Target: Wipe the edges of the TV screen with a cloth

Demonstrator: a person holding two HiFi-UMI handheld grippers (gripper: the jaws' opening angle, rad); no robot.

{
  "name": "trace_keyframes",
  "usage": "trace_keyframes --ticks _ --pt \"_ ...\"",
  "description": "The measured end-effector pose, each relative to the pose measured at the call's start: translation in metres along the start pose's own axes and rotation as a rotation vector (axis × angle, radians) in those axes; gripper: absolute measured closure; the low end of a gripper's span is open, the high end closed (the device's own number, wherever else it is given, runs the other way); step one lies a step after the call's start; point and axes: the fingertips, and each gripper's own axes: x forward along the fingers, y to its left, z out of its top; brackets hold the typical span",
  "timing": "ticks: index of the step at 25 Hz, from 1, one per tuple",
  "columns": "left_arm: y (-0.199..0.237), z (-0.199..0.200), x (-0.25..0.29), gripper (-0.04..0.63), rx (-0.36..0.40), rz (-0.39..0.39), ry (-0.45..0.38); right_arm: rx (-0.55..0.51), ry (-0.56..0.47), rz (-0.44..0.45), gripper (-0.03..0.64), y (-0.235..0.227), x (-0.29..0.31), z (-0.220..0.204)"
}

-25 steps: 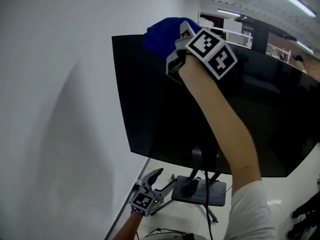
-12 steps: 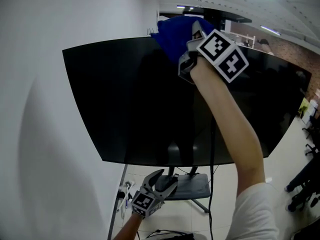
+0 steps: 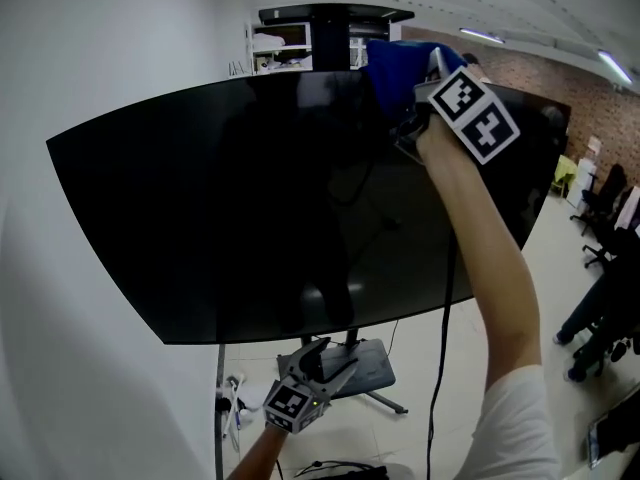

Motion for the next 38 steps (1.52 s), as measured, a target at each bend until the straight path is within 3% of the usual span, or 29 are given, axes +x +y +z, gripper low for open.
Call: trace_keyframes --ticks 3,8,12,17,23,28,32,35,38 --pt "-0.013 0.003 0.016 0.307 -0.011 -0.033 0.008 -0.087 -0.032 -0.055 0.544 -0.043 -0.005 0.016" --pt "-0.037 0.007 0.042 0.307 -0.022 -0.081 0.012 -0.117 -0.052 -0.078 0.541 -0.099 -0.025 0.041" --pt "-0.034 0.018 0.052 0.307 -0.056 -0.067 -0.006 -0.214 -0.057 0.016 0.541 -0.097 -0.051 0.042" --pt "-0.011 0.046 0.048 0.307 -0.097 0.015 -0.068 -0.27 -0.011 0.143 0.543 -0.088 -0.112 0.022" --pt "0.03 0.055 0.018 0.307 -0.063 0.186 -0.127 -0.202 0.181 0.226 0.545 -0.103 -0.204 -0.069" --pt "0.05 0.039 -0.014 0.307 -0.031 0.325 -0.084 -0.369 0.282 0.255 0.545 -0.113 -0.294 -0.166" --pt "0.055 0.032 -0.029 0.313 -0.051 0.408 -0.09 -0.397 0.402 0.242 0.546 -0.121 -0.35 -0.239" --pt "0.053 0.021 -0.038 0.313 -0.02 0.461 -0.063 -0.452 0.468 0.261 0.546 -0.115 -0.384 -0.278" --pt "0.052 0.009 -0.047 0.313 -0.001 0.525 -0.049 -0.413 0.534 0.292 0.549 -0.102 -0.407 -0.305"
